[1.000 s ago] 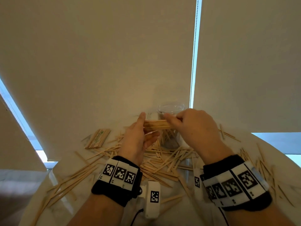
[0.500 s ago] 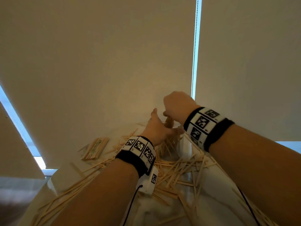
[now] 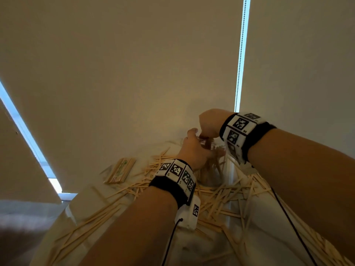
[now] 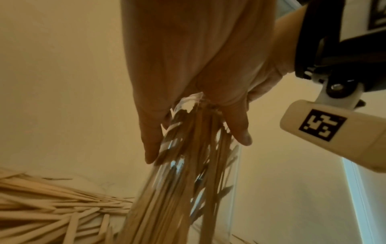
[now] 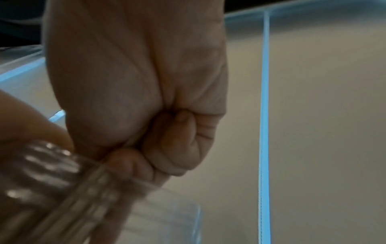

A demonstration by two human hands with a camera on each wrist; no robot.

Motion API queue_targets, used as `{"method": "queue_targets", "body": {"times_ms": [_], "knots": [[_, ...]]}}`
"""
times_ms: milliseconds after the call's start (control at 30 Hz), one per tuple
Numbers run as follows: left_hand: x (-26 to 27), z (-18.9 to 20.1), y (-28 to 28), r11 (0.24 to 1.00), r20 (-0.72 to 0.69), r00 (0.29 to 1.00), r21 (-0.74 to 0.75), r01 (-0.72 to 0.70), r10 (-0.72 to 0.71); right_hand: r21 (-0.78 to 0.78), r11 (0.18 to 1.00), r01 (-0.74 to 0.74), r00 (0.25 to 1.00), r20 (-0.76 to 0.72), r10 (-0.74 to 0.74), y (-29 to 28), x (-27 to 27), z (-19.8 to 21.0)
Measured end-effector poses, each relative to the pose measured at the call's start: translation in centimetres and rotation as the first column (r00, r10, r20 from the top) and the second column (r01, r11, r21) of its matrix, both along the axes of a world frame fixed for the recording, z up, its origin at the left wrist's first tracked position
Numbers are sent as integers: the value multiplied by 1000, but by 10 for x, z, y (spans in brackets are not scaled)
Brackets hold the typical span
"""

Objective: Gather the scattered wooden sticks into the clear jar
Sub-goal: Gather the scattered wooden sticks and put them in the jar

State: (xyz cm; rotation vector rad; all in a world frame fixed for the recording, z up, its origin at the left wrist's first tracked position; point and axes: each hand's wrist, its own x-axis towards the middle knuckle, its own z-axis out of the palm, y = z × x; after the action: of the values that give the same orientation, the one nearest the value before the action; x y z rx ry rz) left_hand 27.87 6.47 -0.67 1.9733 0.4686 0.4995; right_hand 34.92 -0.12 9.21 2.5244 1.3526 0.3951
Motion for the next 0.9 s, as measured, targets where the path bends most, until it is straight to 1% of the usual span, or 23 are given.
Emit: {"method": "queue_targets", "body": {"times_ms": [67, 133, 200, 267, 333, 400, 467, 500, 567, 633, 667, 733, 767, 833, 900], "knots": [[5, -5, 4, 1000, -3, 1000, -24, -5, 5, -22, 999, 50, 996, -74, -51, -1, 5, 1], [5, -5, 4, 1000, -7, 1000, -11, 3, -3, -48, 998, 33, 995, -93, -37, -1, 6, 0], [5, -3, 3, 1000, -8, 1000, 15, 10, -10, -88, 996, 12, 999, -50, -16, -2, 3, -3], [5, -2, 4, 999, -8, 1000, 38, 20, -20, -122, 993, -6, 999, 33, 11, -4, -2, -3], [6, -5, 5, 999, -8, 1000, 43, 27, -27, -134, 991, 6, 998, 62, 2, -6, -4, -2], [11, -10, 8, 999, 9, 1000, 28, 22, -22, -127, 992, 19, 999, 41, -14, -6, 0, -4], [15, -16, 14, 1000, 8, 1000, 18, 6, -6, -108, 993, 49, 997, -46, -54, -3, 2, -3], [17, -19, 16, 1000, 4, 1000, 15, -5, 5, -90, 994, 65, 991, -107, -74, -2, 3, -1], [17, -20, 16, 999, 30, 999, 9, -35, 35, -1, 997, 71, 970, -232, -69, -3, 8, 5], [14, -18, 14, 1000, 63, 998, -9, -23, 24, 73, 995, 66, 953, -300, -42, -10, 7, 10], [14, -18, 13, 1000, 72, 997, -21, -14, 16, 103, 993, 58, 954, -298, -25, -15, 4, 13], [9, -16, 9, 999, 75, 997, -32, -18, 20, 168, 985, 30, 974, -226, 9, -29, -5, 14], [4, -13, 6, 1000, 40, 999, -24, -18, 19, 228, 974, 14, 981, -194, 31, -36, -11, 14], [-7, -7, 1, 999, -73, 997, 30, -25, 28, 365, 931, -8, 982, -171, 76, -51, -22, 12], [-27, 3, -3, 998, -140, 990, 51, -21, 28, 452, 892, -6, 977, -188, 102, -70, -40, 5]]}}
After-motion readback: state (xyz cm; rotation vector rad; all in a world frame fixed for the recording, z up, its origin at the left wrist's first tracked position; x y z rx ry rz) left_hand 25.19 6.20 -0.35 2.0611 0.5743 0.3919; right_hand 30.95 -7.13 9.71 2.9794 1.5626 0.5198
